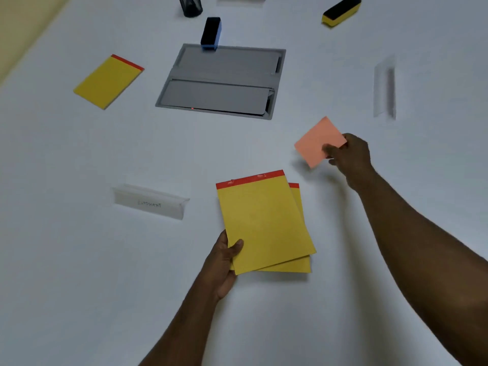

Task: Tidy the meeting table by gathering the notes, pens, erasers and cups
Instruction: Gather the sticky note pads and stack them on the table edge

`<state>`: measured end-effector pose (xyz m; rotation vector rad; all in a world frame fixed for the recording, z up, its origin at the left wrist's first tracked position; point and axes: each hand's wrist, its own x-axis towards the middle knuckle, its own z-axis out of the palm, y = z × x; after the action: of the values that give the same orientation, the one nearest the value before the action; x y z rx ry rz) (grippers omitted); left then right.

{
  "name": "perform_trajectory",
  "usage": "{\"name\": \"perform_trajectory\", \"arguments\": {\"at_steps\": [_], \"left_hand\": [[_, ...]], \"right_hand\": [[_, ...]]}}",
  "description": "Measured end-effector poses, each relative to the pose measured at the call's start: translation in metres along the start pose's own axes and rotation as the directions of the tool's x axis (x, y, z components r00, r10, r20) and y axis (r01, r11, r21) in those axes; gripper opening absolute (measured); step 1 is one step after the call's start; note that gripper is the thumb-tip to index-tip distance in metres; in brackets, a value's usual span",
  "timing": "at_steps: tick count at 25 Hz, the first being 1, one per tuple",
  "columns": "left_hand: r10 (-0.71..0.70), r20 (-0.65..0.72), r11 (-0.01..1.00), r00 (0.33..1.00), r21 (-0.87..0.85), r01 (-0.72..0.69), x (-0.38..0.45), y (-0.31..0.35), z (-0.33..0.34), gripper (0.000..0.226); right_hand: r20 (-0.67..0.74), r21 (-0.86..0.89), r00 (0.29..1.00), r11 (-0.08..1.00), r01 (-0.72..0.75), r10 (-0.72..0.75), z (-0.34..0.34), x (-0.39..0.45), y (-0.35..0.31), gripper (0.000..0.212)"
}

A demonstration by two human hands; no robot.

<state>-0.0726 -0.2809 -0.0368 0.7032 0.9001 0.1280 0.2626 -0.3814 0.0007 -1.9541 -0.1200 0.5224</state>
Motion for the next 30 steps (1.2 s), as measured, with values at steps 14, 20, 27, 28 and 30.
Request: {"name": "perform_trajectory", "arguments": {"at_steps": [14, 20, 27, 28, 30], "left_hand": [[0.402, -0.128, 0.915, 0.907, 0.044, -0.400, -0.267, -0.004, 0.023, 0.042], [0.600, -0.277, 0.784, 0.751, 0.015, -0.621, -0.384, 0.046, -0.003, 0.032], [0.741, -0.305, 0.648, 0.598, 0.093, -0.756, -0.511, 0.103, -0.091, 0.033], [0.763, -0.289, 0.626, 0.577, 0.113, -0.772, -0.530, 0.104, -0.111, 0.035], [0.779, -0.291, 0.609, 0.555, 0.145, -0.780, -0.568, 0.104, -0.154, 0.039]], "right_hand": [[0.408, 0.576, 0.912, 0.789, -0.213, -0.052, -0.055, -0.303, -0.056, 0.019], [0.578, 0.517, 0.784, 0.845, -0.138, -0.225, 0.002, -0.392, -0.141, 0.009], [0.597, 0.539, 0.664, 0.838, 0.084, -0.451, 0.088, -0.538, -0.219, 0.012], [0.588, 0.547, 0.660, 0.831, 0.102, -0.468, 0.101, -0.561, -0.221, 0.012], [0.577, 0.570, 0.648, 0.814, 0.116, -0.496, 0.130, -0.608, -0.221, 0.011]]}}
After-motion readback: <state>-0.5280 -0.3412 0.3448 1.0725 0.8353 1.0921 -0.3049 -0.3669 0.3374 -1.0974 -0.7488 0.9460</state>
